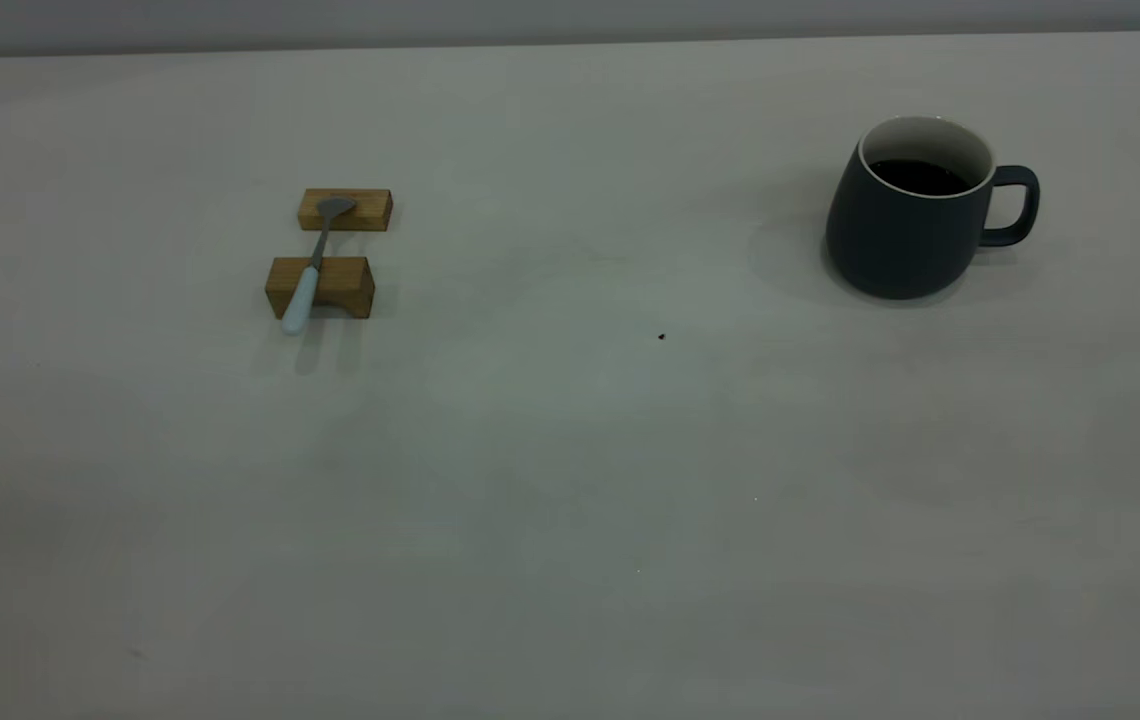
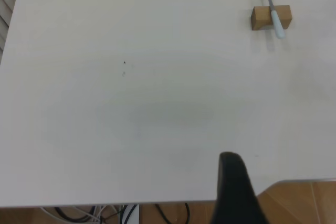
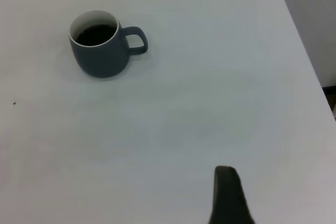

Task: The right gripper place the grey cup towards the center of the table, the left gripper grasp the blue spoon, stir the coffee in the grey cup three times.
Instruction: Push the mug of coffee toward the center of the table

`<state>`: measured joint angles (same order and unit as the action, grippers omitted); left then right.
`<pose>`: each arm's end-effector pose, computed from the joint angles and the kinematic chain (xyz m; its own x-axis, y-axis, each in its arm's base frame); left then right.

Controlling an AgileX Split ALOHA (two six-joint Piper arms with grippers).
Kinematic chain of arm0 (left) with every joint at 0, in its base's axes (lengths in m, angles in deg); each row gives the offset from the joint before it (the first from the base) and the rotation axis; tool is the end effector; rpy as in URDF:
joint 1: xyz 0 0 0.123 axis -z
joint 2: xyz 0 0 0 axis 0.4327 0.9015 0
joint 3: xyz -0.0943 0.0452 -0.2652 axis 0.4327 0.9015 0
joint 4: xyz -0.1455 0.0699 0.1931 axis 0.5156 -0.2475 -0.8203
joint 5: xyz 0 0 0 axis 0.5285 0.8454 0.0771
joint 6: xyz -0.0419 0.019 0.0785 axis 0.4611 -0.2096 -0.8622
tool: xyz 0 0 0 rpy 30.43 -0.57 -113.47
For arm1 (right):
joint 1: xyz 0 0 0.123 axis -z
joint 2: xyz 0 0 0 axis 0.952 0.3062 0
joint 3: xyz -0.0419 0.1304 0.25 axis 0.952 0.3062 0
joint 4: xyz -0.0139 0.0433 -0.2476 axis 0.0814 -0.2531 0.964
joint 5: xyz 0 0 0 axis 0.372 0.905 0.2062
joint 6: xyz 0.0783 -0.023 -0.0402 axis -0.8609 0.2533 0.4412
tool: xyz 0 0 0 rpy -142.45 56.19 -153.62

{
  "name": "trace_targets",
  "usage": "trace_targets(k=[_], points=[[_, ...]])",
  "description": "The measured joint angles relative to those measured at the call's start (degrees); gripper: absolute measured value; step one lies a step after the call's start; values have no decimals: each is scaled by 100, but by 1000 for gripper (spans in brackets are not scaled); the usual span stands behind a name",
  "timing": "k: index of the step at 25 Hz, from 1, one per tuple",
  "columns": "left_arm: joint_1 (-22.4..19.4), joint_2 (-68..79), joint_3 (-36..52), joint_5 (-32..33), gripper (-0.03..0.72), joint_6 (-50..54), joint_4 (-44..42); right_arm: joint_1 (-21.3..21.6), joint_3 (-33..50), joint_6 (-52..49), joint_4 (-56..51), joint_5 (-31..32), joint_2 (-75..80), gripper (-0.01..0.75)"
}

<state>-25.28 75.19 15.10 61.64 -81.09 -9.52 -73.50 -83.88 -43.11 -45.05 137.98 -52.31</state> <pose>-0.0117 0.0026 0.2691 -0.5233 0.0328 -0.8515 -0.0023 0.9992 0.0399 -0.0021 -0.0083 0.2639 -0.5523 0.0766 -0.8301 0.1028 0.9944 0.0234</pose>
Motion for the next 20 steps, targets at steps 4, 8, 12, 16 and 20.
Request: trace_targets(k=[4,8,12,16,20], points=[[0,0,0,0,544,0,0,0,0,172,-329,0,134,541],[0,0,0,0,544,0,0,0,-21,615,-1052,-175,973,541],[0,0,0,0,544,0,0,0,-124,1394,-1485,-920,2222,566],[0,0,0,0,544,0,0,0,-244,2259,-1596,-1822,3663,605],[0,0,0,0,544,0,0,0,-654,2765,-1671,-2642,5217,605]])
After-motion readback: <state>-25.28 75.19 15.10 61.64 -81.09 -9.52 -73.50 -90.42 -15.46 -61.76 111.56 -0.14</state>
